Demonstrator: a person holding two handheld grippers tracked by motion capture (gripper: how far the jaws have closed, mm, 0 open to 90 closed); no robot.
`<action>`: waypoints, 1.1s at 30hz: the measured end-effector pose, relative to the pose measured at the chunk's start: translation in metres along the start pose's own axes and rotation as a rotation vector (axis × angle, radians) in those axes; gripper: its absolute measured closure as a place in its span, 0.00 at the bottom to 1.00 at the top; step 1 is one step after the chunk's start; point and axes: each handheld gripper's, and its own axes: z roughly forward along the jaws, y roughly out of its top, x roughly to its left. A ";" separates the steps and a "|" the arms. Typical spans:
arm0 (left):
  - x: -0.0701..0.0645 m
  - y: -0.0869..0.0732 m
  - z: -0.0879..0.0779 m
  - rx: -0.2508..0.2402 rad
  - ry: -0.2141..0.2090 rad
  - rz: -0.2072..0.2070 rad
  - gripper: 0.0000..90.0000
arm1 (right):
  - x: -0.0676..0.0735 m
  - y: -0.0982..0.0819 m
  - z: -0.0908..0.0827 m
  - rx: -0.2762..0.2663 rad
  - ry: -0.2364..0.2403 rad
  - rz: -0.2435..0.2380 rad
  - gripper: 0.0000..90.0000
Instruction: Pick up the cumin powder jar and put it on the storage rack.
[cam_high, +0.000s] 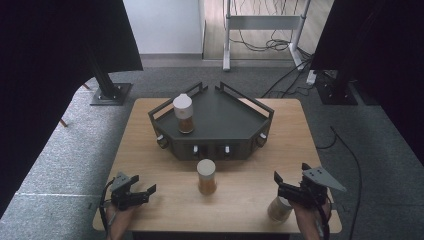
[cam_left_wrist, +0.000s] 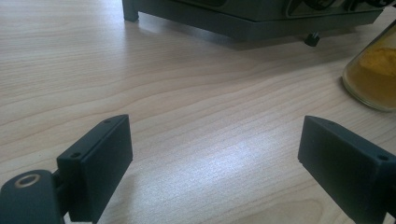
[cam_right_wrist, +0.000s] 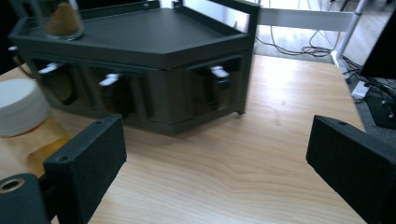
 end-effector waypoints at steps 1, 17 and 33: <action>0.001 -0.001 0.000 -0.004 -0.001 -0.004 0.11 | 0.006 0.001 0.000 0.000 0.001 -0.016 0.05; 0.004 -0.003 -0.002 -0.011 -0.012 -0.013 0.11 | 0.076 0.005 0.006 0.000 0.096 -0.105 0.05; 0.004 -0.002 -0.002 -0.007 -0.016 -0.007 0.11 | 0.097 0.002 0.037 0.024 0.157 -0.095 0.05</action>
